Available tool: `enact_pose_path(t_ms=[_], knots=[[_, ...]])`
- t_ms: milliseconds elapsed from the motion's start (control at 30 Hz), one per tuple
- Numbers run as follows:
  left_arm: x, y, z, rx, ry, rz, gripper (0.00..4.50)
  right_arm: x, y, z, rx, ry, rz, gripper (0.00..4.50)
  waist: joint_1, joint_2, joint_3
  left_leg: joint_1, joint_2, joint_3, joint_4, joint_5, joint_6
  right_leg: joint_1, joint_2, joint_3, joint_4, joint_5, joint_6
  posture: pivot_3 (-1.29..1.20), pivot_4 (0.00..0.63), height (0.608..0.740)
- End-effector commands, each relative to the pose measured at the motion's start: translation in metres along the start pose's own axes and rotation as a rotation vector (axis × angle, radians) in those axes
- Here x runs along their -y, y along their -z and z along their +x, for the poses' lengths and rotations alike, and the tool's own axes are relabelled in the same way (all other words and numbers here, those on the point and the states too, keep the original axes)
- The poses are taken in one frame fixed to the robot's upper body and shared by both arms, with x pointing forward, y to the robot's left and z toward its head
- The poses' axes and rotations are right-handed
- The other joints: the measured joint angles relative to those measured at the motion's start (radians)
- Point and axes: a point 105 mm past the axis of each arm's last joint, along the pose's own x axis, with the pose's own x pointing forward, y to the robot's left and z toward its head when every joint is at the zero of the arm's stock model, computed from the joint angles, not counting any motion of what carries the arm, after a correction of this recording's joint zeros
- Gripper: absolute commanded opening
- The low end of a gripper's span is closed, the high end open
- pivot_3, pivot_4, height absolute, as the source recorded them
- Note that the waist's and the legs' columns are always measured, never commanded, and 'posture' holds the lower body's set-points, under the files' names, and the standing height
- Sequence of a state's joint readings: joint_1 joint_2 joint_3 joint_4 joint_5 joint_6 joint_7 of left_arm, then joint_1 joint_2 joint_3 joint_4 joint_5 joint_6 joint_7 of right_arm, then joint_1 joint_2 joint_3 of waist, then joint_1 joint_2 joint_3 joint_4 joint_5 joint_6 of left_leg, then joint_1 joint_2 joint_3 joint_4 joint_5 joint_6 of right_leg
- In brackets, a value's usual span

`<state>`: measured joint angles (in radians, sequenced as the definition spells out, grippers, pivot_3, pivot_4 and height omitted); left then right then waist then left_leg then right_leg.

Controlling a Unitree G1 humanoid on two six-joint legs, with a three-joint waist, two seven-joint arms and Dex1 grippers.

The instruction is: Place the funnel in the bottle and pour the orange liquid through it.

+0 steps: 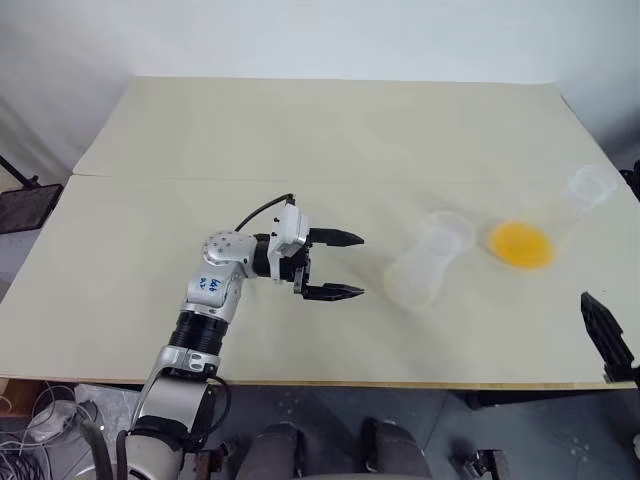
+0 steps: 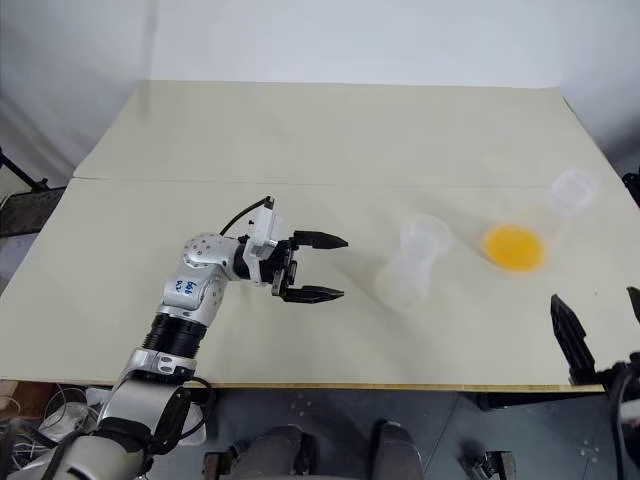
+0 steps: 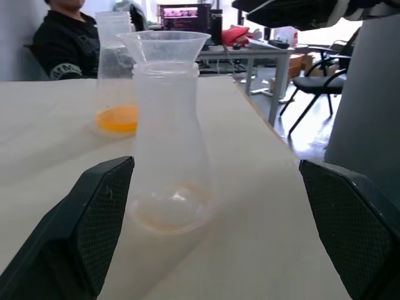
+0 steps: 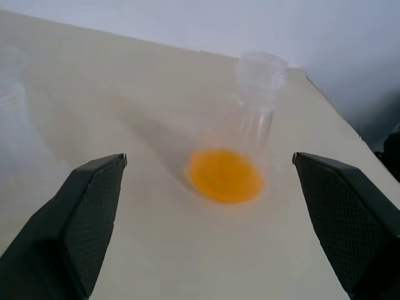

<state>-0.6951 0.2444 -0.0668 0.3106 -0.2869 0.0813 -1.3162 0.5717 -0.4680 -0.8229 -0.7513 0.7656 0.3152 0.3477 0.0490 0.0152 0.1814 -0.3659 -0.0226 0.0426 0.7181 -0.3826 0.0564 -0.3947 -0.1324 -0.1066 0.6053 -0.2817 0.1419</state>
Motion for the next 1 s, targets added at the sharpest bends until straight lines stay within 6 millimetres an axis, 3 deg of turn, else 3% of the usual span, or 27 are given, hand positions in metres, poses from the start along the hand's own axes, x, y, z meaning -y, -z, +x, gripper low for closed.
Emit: enact_pose_path(t_ms=[33, 300, 1000], knots=[[0.006, -0.007, -0.007, 0.011, -0.034, 0.025, 4.49, 0.017, 0.008, 0.029, 0.007, 0.033, 0.033, 4.5, -0.008, 0.0, 0.0, 0.0, 0.0, 0.0, 0.0, 0.0, 0.0, 0.0, 0.0, 0.0, 0.0, 0.0, 0.0, 0.0, 0.15, 0.74], [0.014, -0.009, -0.016, 0.002, -0.094, 0.014, 4.49, 0.026, 0.007, 0.065, 0.028, 0.023, 0.068, 4.5, -0.005, 0.002, -0.001, 0.0, 0.0, -0.002, 0.0, 0.0, 0.0, 0.0, 0.0, -0.001, 0.001, 0.0, 0.0, 0.0, 0.15, 0.74], [0.019, -0.012, -0.023, -0.018, -0.105, 0.008, 4.49, 0.056, 0.007, 0.134, 0.093, 0.07, 0.111, 4.5, -0.026, 0.003, -0.001, -0.001, 0.0, -0.002, 0.0, 0.0, 0.0, 0.0, 0.0, -0.002, 0.0, 0.0, 0.0, 0.0, 0.15, 0.74]])
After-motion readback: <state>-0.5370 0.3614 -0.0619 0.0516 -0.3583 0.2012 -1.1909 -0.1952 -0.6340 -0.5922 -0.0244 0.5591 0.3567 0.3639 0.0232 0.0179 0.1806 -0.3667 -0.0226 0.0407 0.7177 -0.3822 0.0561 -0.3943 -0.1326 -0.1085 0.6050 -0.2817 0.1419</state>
